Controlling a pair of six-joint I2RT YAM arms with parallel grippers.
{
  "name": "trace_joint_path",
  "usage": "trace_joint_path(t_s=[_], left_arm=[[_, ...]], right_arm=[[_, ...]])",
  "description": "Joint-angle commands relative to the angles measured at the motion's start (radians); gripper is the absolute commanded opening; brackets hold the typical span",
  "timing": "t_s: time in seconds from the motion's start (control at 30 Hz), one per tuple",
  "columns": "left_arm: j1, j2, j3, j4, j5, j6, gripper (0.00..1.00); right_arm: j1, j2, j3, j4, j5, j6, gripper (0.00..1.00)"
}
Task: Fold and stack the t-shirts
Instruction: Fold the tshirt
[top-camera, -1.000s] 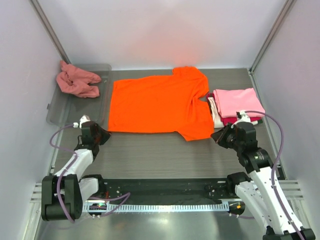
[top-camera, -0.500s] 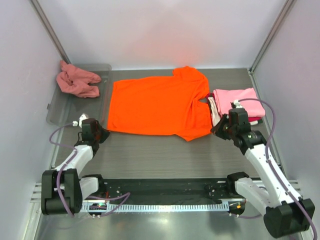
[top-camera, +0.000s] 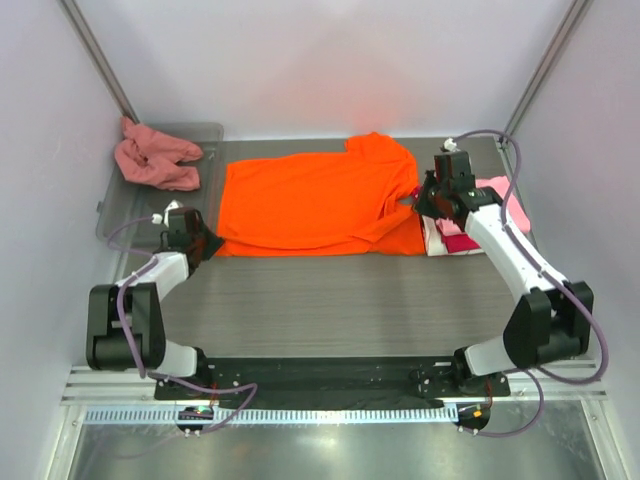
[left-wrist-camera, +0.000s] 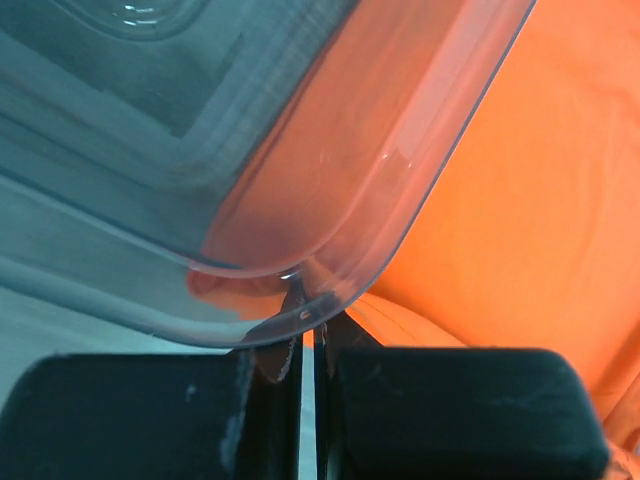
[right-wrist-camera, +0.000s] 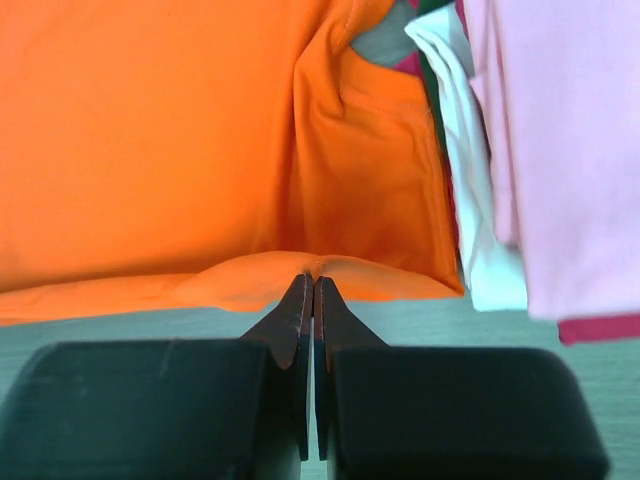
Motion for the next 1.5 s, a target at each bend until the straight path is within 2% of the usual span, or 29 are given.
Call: trace_joint_path(t_s=[0.0, 0.13, 0.27, 0.47, 0.6, 0.7, 0.83, 0.9, 1.03, 1.27, 1.47], left_arm=[[-0.016, 0.065, 0.081, 0.046, 0.014, -0.001, 0.00], [-0.023, 0.118, 0.135, 0.043, -0.006, 0.013, 0.00], [-0.026, 0.108, 0.147, 0.029, -0.021, 0.024, 0.00], [-0.026, 0.031, 0.041, 0.029, -0.064, -0.025, 0.00], [-0.021, -0.018, -0.019, -0.018, -0.156, -0.083, 0.00], [-0.012, -0.027, -0.032, -0.009, -0.103, -0.073, 0.00], [-0.044, -0.156, -0.071, -0.008, -0.112, -0.048, 0.00], [-0.104, -0.214, -0.085, -0.018, -0.144, -0.042, 0.00], [-0.122, -0.299, -0.063, -0.089, -0.181, -0.015, 0.00], [-0.122, -0.175, 0.088, -0.111, -0.159, -0.011, 0.00], [-0.142, 0.005, 0.217, -0.057, -0.090, -0.004, 0.00]], right_arm=[[0.004, 0.077, 0.121, 0.029, 0.032, -0.038, 0.01], [0.003, 0.170, 0.210, 0.014, 0.045, -0.061, 0.01], [0.003, 0.236, 0.276, -0.003, 0.046, -0.080, 0.01], [0.003, 0.248, 0.294, -0.005, 0.029, -0.078, 0.01], [0.003, 0.219, 0.264, -0.005, 0.011, -0.077, 0.01], [0.003, 0.202, 0.247, -0.003, 0.002, -0.075, 0.01], [0.003, 0.188, 0.229, -0.002, 0.002, -0.074, 0.01], [0.004, 0.182, 0.221, 0.001, 0.008, -0.074, 0.01], [0.003, 0.191, 0.230, 0.003, 0.020, -0.070, 0.01], [0.003, 0.234, 0.276, 0.003, 0.020, -0.060, 0.01], [0.004, 0.257, 0.311, 0.001, 0.015, -0.057, 0.01]])
